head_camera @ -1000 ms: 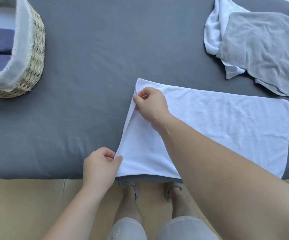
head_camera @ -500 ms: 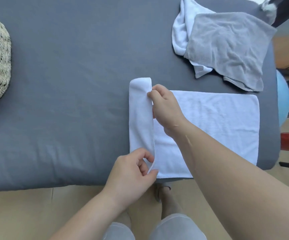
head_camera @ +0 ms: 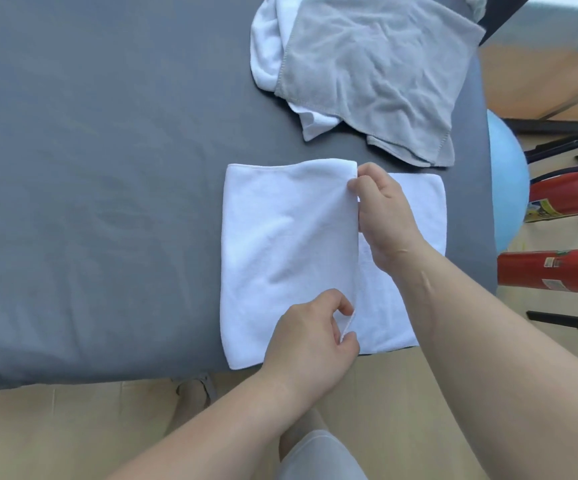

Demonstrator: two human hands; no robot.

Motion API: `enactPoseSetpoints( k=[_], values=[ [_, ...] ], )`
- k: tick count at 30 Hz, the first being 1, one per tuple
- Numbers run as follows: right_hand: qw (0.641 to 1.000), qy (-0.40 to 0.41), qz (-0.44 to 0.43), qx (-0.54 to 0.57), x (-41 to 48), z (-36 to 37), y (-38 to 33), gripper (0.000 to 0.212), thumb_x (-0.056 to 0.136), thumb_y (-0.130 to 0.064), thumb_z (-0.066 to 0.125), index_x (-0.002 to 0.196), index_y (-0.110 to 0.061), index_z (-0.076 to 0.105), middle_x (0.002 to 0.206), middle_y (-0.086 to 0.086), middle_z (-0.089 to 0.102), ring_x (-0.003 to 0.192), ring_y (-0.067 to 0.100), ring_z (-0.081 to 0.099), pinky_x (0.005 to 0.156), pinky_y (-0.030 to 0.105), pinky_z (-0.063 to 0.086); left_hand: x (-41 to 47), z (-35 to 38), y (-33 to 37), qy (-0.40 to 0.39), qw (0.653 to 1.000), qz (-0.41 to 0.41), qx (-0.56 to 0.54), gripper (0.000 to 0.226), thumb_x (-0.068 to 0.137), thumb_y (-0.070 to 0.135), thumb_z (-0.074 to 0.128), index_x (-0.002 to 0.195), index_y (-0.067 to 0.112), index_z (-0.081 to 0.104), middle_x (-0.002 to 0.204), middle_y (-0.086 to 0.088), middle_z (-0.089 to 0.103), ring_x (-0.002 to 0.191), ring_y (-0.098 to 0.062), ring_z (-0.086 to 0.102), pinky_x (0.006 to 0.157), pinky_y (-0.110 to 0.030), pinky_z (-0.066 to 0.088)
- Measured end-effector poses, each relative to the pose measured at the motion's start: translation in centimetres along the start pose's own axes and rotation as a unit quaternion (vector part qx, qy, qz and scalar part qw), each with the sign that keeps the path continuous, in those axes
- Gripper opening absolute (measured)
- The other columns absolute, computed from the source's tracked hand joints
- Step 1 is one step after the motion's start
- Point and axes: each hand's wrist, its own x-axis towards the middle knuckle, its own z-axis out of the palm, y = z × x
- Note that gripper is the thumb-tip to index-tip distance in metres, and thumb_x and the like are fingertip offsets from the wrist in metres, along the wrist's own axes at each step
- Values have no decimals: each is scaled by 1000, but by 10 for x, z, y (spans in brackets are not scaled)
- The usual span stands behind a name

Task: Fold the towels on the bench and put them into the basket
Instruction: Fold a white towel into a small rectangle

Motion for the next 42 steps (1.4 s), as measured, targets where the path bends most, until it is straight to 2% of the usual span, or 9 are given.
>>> enactPoseSetpoints(
  k=[6, 12, 16, 23, 26, 30, 32, 35, 42],
  values=[
    [996, 28, 67, -58, 17, -27, 36, 10, 89, -15, 61, 96, -23, 61, 77, 2, 61, 63, 23, 56, 64, 54, 58, 21, 35, 3, -2, 997, -37, 69, 27, 86, 22, 58, 111, 30, 53, 78, 5, 60, 80, -16, 58, 71, -36, 53],
    [993, -8, -9, -113, 17, -25, 25, 32, 85, 2, 49, 84, -24, 67, 69, -6, 56, 45, 10, 39, 44, 19, 33, 20, 44, 6, 8, 997, -58, 59, 26, 84, 18, 60, 106, 30, 56, 72, 9, 60, 75, -10, 58, 70, -32, 53],
    [995, -21, -45, -86, 12, -31, 8, 47, 85, 4, 47, 113, -24, 73, 58, -22, 57, 42, 6, 36, 43, 14, 33, 14, 38, 16, 11, 999, -29, 33, 25, 81, 18, 64, 98, 35, 57, 68, 9, 59, 68, -6, 56, 65, -24, 51],
    [996, 20, -42, -81, 13, -70, 18, 48, 87, 3, 47, 117, -26, 71, 48, -17, 44, 42, 7, 30, 42, 16, 29, 21, 59, 35, -7, 999, 4, 33, 24, 84, 17, 62, 103, 30, 58, 71, 9, 57, 70, -8, 54, 67, -25, 50],
    [986, 23, -43, -161, 21, -81, 34, 43, 93, -5, 51, 125, -29, 67, 77, -18, 54, 48, 4, 44, 52, 14, 39, 34, 76, 32, -40, 998, -7, 55, 26, 87, 23, 63, 111, 28, 57, 78, 9, 61, 76, -9, 57, 72, -30, 52],
    [936, 3, -95, -339, 27, -82, 49, 42, 95, -23, 61, 137, -20, 59, 142, -10, 46, 99, 10, 57, 94, 28, 46, 41, 81, 24, -78, 994, -44, 61, 32, 89, 48, 63, 116, 31, 58, 88, 11, 64, 84, -7, 60, 81, -32, 53],
    [892, 45, -122, -433, 19, -72, 49, 42, 94, -31, 63, 134, -21, 61, 142, -1, 45, 119, 24, 48, 97, 37, 44, 35, 71, 21, -38, 997, -28, 60, 21, 93, 43, 60, 109, 29, 63, 83, 11, 64, 81, -6, 59, 80, -33, 52],
    [877, 63, -209, -429, 1, -40, 40, 34, 91, -30, 64, 122, -18, 69, 125, 7, 55, 111, 33, 50, 90, 46, 47, 23, 42, 7, 87, 993, -12, 74, 9, 92, 33, 62, 87, 25, 64, 71, 9, 61, 71, -8, 57, 70, -32, 49],
    [873, -121, -240, -407, -13, 58, 13, 40, 97, -41, 57, 136, -32, 57, 132, 4, 46, 116, 28, 44, 97, 42, 45, -2, -29, -56, 272, 944, -135, 131, 25, 83, 37, 70, 82, 25, 48, 70, 5, 55, 69, -15, 55, 62, -38, 49]
  ],
)
